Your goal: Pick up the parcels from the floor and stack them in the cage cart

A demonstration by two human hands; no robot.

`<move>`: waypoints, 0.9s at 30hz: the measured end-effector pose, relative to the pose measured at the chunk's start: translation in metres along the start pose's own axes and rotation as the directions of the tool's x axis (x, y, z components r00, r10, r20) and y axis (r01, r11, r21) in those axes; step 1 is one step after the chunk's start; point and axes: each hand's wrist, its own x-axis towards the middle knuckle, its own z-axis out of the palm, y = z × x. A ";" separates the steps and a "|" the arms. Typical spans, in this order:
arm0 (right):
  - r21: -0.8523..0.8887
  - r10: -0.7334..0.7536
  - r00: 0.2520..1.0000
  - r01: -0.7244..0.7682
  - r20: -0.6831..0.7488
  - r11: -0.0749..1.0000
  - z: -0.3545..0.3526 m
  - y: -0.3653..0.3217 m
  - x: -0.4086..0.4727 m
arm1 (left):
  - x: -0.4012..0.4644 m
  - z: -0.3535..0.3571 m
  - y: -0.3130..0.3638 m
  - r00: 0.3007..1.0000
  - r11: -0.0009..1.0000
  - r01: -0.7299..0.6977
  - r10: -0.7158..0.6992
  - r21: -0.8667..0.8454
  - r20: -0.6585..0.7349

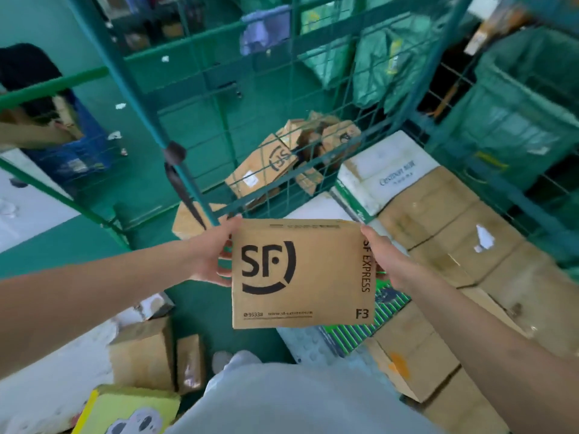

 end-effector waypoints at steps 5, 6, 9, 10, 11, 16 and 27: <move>0.036 -0.003 1.000 0.003 -0.004 0.999 -0.033 0.012 0.014 | 0.022 0.036 0.013 0.999 0.995 0.028 -0.032 0.097 0.038; 0.040 -0.005 1.000 0.006 -0.011 0.999 -0.035 0.012 0.019 | 0.028 0.040 0.015 0.998 0.994 0.037 -0.042 0.106 0.039; 0.006 -0.013 0.999 0.014 -0.038 1.000 -0.037 0.006 0.044 | 0.055 0.043 0.025 0.995 0.988 0.081 -0.087 0.129 0.042; -0.017 -0.014 0.998 0.013 -0.056 1.000 -0.036 0.002 0.058 | 0.070 0.042 0.029 0.993 0.984 0.100 -0.107 0.146 0.046; -0.030 -0.015 0.997 0.013 -0.073 0.999 -0.034 0.001 0.069 | 0.082 0.040 0.029 0.991 0.981 0.120 -0.128 0.155 0.048; -0.179 0.034 0.986 -0.063 -0.163 0.982 -0.021 -0.013 0.130 | 0.150 0.033 0.042 0.971 0.961 0.215 -0.230 0.173 0.069; -0.330 0.071 0.969 -0.149 -0.236 0.932 -0.006 -0.019 0.273 | 0.286 0.050 0.087 0.895 0.874 0.414 -0.442 0.252 0.062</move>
